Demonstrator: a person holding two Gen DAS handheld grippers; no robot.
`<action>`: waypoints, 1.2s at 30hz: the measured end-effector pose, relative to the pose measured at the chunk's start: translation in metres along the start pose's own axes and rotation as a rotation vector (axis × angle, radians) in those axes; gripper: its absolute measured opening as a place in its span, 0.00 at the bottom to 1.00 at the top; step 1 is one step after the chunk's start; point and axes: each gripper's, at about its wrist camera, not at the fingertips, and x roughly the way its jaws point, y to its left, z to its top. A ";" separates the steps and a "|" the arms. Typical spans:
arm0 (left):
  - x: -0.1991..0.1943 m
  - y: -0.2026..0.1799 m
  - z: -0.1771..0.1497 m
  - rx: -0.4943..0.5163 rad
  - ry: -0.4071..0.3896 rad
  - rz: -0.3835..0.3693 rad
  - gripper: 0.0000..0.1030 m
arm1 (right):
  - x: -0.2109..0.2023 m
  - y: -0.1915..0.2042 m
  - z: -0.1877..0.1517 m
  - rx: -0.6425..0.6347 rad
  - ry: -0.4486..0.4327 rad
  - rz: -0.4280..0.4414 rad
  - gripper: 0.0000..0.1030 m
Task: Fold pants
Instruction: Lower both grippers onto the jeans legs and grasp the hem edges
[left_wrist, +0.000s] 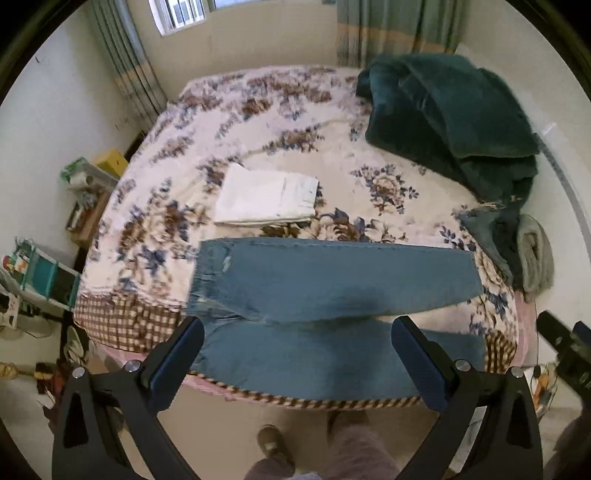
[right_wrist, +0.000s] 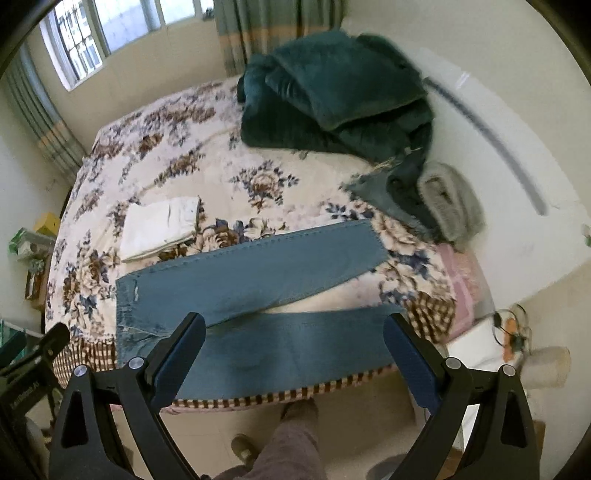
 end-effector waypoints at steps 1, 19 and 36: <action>0.019 -0.008 0.010 -0.004 0.011 0.013 1.00 | 0.024 -0.004 0.013 -0.022 0.018 0.001 0.96; 0.447 -0.104 0.069 0.490 0.290 0.267 1.00 | 0.573 0.080 0.103 -0.751 0.512 -0.155 0.96; 0.471 -0.100 0.056 0.718 0.366 -0.144 0.14 | 0.646 0.053 0.092 -0.832 0.614 0.062 0.36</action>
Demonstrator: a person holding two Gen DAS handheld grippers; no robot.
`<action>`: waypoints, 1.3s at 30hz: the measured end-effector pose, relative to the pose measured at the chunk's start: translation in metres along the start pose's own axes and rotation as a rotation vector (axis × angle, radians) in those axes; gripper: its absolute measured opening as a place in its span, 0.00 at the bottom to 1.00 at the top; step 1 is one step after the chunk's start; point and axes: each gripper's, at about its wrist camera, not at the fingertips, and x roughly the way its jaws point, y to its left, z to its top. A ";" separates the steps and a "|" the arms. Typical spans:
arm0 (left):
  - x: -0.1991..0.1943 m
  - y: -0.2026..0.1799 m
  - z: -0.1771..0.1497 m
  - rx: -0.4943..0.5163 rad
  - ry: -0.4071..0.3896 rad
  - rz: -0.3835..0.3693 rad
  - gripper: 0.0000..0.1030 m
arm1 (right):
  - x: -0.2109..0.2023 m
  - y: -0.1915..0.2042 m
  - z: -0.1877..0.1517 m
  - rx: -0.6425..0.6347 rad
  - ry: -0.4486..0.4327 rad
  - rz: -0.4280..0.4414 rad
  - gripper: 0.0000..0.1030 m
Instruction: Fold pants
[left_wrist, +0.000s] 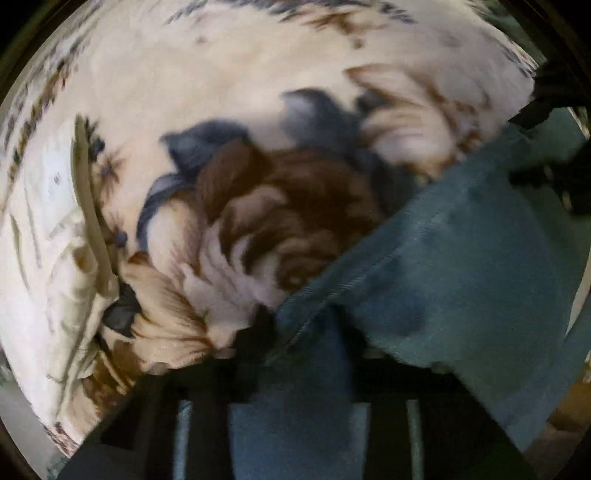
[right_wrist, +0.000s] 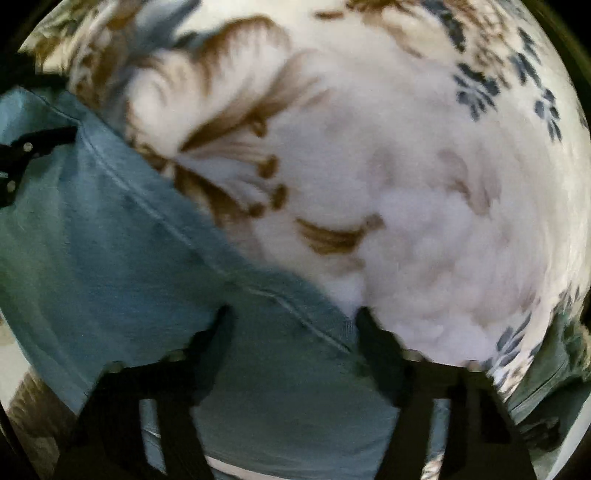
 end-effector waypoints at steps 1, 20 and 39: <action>-0.007 -0.003 -0.005 -0.003 -0.006 0.019 0.11 | -0.004 -0.001 -0.005 0.015 -0.014 -0.003 0.21; -0.137 -0.085 -0.205 -0.629 -0.142 -0.043 0.03 | -0.112 0.131 -0.204 0.287 -0.272 0.088 0.10; -0.106 -0.086 -0.334 -0.901 -0.048 -0.087 0.85 | -0.051 0.193 -0.333 0.690 -0.180 0.321 0.91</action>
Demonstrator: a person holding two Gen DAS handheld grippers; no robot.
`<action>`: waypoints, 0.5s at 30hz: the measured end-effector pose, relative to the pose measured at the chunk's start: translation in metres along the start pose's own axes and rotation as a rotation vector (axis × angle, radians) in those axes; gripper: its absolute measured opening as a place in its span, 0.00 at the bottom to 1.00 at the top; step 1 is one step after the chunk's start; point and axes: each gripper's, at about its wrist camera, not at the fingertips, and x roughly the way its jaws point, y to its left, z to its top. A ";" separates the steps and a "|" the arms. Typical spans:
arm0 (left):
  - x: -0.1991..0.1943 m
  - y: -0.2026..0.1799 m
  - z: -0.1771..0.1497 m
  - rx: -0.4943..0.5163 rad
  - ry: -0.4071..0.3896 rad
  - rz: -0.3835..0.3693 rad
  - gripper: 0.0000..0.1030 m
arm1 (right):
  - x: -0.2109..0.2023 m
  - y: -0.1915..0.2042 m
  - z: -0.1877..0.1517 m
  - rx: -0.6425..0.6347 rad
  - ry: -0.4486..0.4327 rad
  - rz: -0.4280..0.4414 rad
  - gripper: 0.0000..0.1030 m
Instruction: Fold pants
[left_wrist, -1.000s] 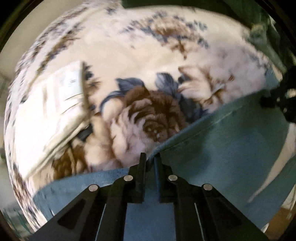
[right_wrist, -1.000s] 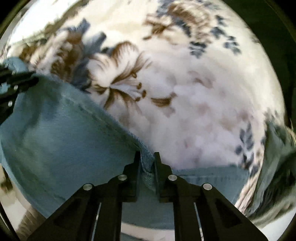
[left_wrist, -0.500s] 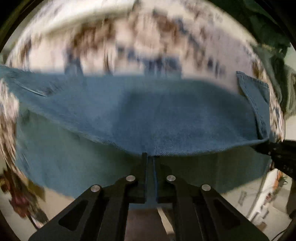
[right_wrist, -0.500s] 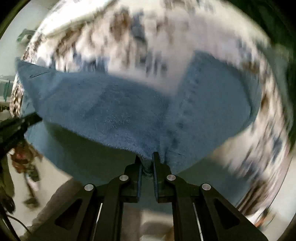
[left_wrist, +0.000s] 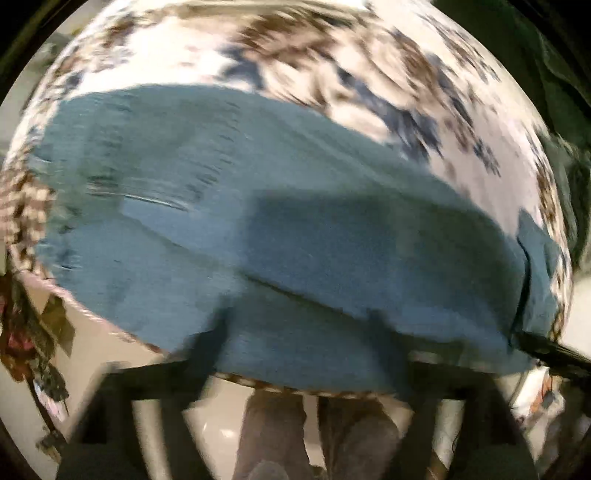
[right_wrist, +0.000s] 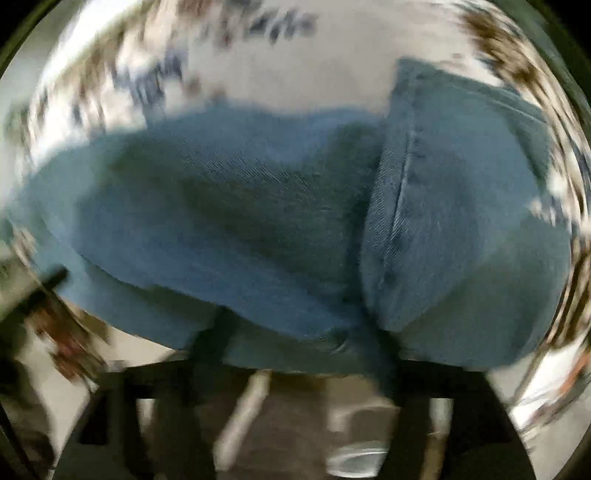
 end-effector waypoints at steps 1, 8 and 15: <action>-0.005 0.004 0.003 0.002 -0.030 0.044 0.85 | -0.016 -0.008 -0.004 0.065 -0.047 0.014 0.91; 0.013 -0.046 0.045 0.060 -0.105 0.128 0.85 | -0.029 -0.072 0.031 0.326 -0.184 -0.065 0.91; 0.043 -0.089 0.050 0.076 -0.083 0.128 0.85 | 0.028 -0.089 0.061 0.272 -0.136 -0.206 0.26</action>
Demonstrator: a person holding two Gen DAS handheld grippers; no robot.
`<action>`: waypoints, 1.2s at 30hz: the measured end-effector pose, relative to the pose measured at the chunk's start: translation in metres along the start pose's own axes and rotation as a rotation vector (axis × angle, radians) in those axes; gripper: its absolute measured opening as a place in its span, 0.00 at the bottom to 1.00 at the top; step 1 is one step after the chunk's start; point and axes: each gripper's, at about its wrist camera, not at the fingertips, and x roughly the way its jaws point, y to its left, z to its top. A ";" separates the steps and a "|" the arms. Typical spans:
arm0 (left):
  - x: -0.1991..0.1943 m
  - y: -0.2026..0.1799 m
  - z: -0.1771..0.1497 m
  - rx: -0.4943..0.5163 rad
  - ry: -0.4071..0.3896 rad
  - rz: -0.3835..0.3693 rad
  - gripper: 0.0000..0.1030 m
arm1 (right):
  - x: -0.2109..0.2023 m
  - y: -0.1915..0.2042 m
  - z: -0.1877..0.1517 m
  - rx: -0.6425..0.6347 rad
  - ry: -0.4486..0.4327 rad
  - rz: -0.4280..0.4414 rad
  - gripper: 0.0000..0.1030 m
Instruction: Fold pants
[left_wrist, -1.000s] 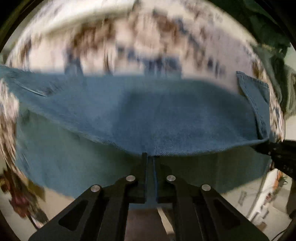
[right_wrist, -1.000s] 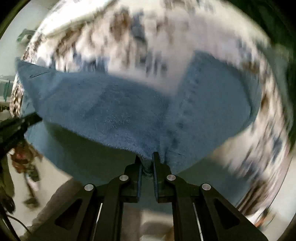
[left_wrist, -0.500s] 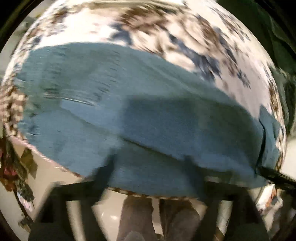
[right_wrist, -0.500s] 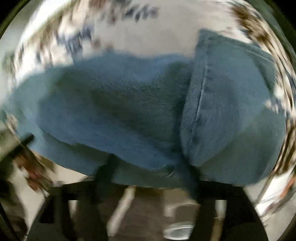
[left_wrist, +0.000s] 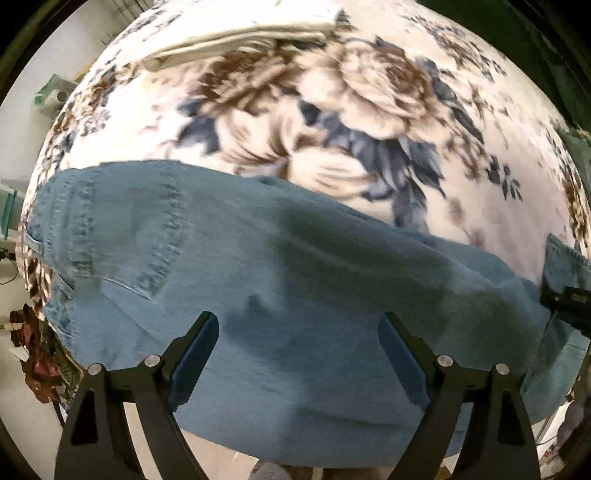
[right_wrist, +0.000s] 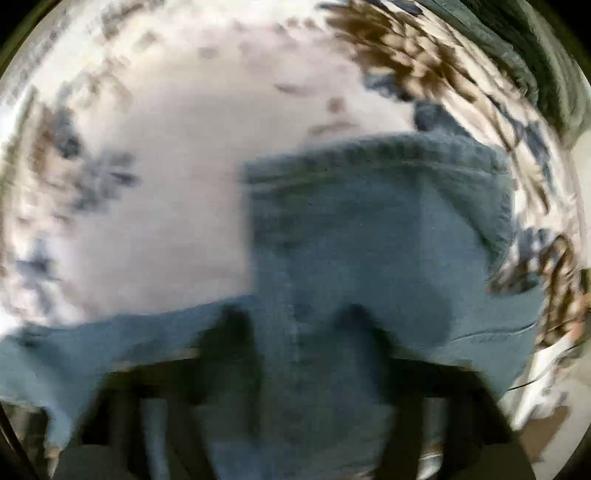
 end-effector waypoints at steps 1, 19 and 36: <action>0.000 -0.003 -0.004 0.001 0.003 -0.003 0.85 | -0.010 -0.010 -0.008 0.036 -0.030 0.021 0.15; -0.028 0.061 -0.061 -0.187 0.050 -0.052 0.85 | -0.040 -0.131 -0.228 0.463 0.056 0.391 0.44; 0.027 0.334 0.014 -0.686 -0.057 -0.168 0.41 | 0.038 0.111 -0.233 0.536 0.168 0.616 0.37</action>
